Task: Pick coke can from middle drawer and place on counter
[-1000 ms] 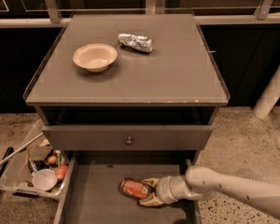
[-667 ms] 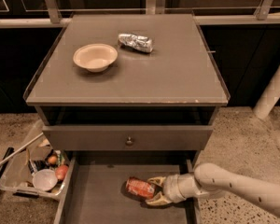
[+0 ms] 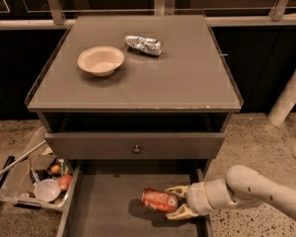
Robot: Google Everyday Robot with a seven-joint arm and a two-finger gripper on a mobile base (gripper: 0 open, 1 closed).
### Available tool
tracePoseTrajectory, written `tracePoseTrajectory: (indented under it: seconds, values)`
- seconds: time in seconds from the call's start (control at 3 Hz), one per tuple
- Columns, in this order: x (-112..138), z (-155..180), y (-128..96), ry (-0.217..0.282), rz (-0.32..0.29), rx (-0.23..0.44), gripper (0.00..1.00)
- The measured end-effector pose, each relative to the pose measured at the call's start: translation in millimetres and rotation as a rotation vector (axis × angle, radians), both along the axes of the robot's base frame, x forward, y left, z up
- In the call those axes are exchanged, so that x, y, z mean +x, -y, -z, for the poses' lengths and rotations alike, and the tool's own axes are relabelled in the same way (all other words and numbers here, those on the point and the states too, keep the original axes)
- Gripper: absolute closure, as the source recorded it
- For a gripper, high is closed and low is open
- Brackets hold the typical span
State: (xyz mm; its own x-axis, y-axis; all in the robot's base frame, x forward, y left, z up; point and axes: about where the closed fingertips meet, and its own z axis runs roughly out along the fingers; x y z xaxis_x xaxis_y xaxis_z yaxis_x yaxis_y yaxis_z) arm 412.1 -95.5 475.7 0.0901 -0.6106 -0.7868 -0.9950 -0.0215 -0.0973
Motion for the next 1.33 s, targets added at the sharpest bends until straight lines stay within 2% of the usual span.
tracePoseTrajectory:
  seconds: [0.33, 0.67, 1.0, 1.33]
  values:
    - [-17, -46, 7, 0.067, -0.029, -0.04, 1.0]
    - [-27, -90, 7, 0.15, -0.013, -0.117, 1.0]
    - [-26, -128, 4, 0.219, 0.044, -0.174, 1.0]
    - [-22, -158, 5, 0.252, 0.114, -0.162, 1.0]
